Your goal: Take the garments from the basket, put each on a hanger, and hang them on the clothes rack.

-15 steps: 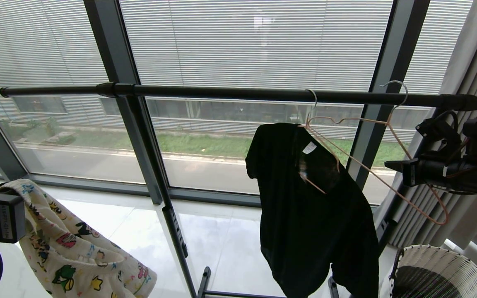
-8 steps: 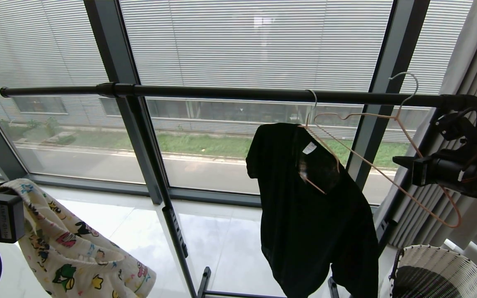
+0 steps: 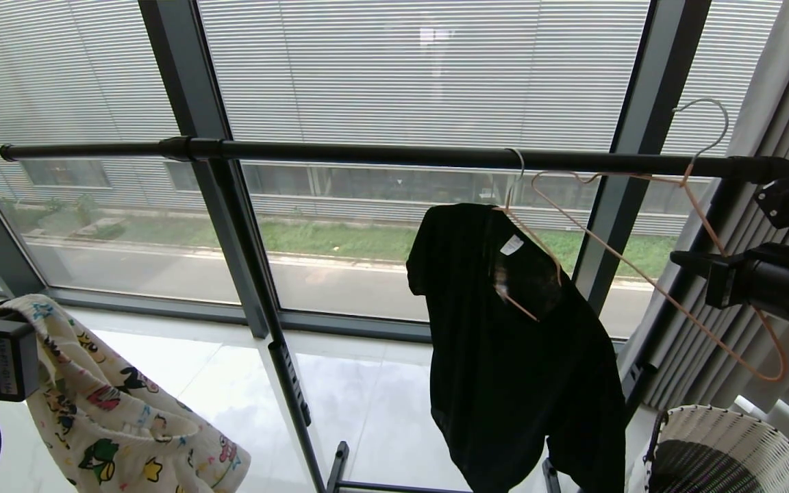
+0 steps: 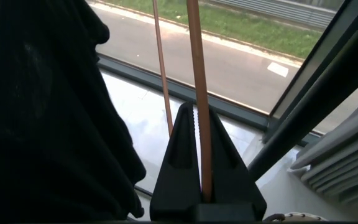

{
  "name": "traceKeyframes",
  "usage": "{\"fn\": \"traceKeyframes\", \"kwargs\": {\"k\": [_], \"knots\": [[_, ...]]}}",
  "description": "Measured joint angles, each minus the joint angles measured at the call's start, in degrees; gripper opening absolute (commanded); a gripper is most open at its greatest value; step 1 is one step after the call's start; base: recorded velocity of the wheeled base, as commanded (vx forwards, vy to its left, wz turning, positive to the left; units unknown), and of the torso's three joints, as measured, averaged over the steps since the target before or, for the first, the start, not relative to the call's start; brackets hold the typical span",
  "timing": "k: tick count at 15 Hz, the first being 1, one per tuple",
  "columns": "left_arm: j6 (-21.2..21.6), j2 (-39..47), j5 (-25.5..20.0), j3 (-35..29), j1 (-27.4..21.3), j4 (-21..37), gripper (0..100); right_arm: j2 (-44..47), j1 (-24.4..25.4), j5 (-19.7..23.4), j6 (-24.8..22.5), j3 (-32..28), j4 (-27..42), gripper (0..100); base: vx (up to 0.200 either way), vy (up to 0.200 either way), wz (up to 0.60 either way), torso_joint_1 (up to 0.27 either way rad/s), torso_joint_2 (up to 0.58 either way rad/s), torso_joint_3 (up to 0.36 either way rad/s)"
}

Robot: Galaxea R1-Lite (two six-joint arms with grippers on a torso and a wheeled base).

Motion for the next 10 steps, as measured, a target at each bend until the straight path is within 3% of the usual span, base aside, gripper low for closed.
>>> {"fn": "traceKeyframes", "kwargs": {"k": [10], "knots": [[0.0,0.0,0.1,0.0,0.1,0.0,0,-9.5,-2.0,-3.0,-1.4,11.0,0.0,0,0.000,0.000,0.00,0.000,0.00,0.000]]}}
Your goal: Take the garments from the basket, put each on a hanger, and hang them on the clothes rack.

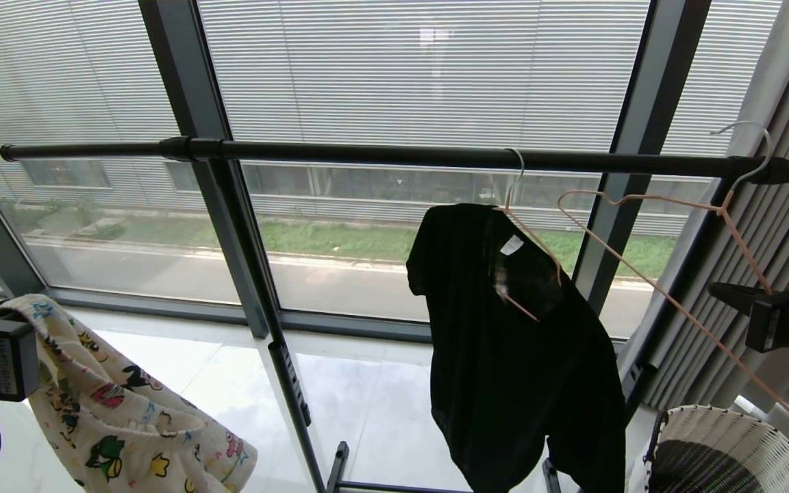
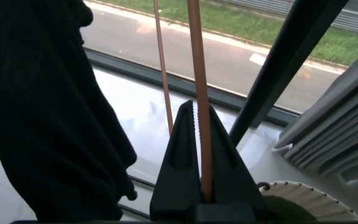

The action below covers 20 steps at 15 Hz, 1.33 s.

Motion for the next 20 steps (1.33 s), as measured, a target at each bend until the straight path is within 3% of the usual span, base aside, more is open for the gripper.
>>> {"fn": "traceKeyframes", "kwargs": {"k": [2,12,20], "knots": [[0.0,0.0,0.0,0.0,0.0,0.0,0,-1.8,-0.4,-0.3,-0.3,2.0,0.0,0,0.000,0.000,0.00,0.000,0.00,0.000],[0.0,0.0,0.1,0.0,0.0,0.0,0,-11.3,-0.5,-0.3,-0.5,10.0,0.4,0,-0.200,0.000,0.00,0.000,0.00,0.004],[0.1,0.6,0.1,0.1,0.0,0.0,0,-15.2,1.4,0.2,-0.5,10.2,0.6,0,-0.200,0.000,0.00,0.001,0.00,0.004]]}}
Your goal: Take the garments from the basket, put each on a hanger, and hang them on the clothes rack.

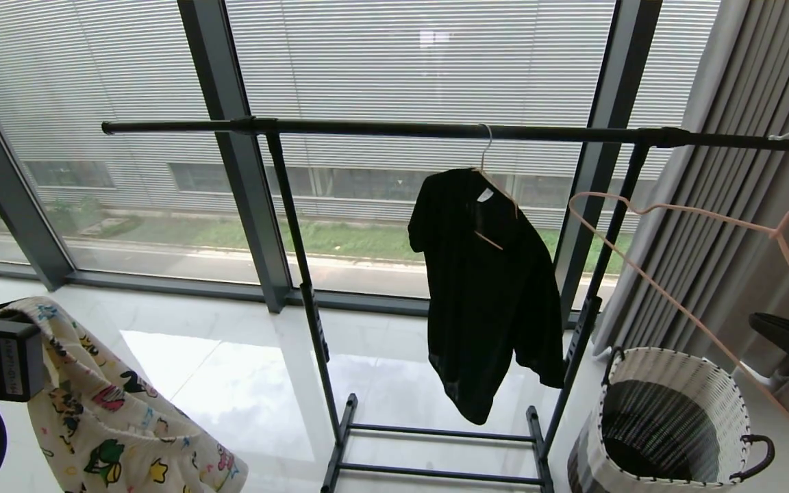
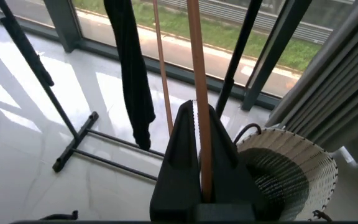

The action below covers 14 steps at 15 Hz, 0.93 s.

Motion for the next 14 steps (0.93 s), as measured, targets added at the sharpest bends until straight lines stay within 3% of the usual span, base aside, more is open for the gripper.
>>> {"fn": "traceKeyframes", "kwargs": {"k": [3,5,8,11,14], "knots": [[2.3,0.1,-0.1,1.5,-0.3,0.0,0,-1.8,5.0,0.0,0.0,0.0,3.0,0,-0.067,0.000,0.00,-0.001,0.00,0.006],[2.4,0.4,-0.1,2.3,-2.5,0.0,0,-3.6,11.1,0.0,0.0,0.1,6.6,0,0.000,0.000,0.00,0.000,0.00,0.000],[-2.7,4.0,0.5,-0.2,-7.4,-0.8,0,-6.6,22.0,0.0,0.1,1.6,11.8,0,0.000,0.000,0.00,0.000,0.00,0.000],[-6.5,11.3,5.0,-3.2,-12.1,-8.4,0,-8.8,34.0,-0.2,0.1,4.2,13.7,0,0.000,0.000,0.00,0.000,0.00,0.000],[-7.4,20.7,8.9,-5.1,-17.5,-18.9,0,-8.1,39.1,-0.2,0.1,5.1,13.7,0,0.000,0.000,0.00,0.000,0.00,0.000]]}}
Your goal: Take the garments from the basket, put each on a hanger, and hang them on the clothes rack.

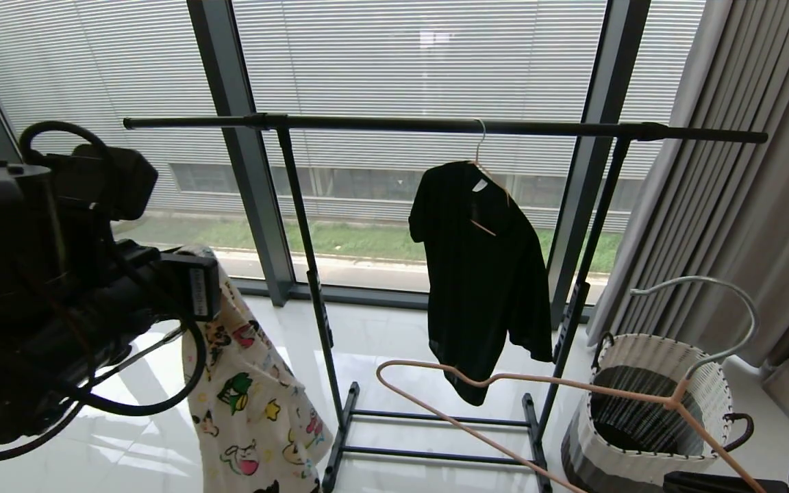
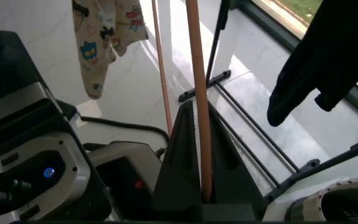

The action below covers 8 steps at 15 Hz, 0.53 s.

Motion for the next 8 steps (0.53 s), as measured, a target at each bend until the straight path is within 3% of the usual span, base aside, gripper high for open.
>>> {"fn": "traceKeyframes", "kwargs": {"k": [5,8], "knots": [[-2.7,11.8,1.4,-8.8,-6.2,-3.0,0,5.2,2.1,0.0,0.0,-1.0,-7.2,0,0.000,0.000,0.00,0.000,0.00,0.000],[-2.8,14.0,1.4,-9.9,-7.8,-2.9,0,9.7,2.4,0.0,0.1,-1.8,-12.2,0,0.000,0.000,0.00,0.000,0.00,0.000]]}}
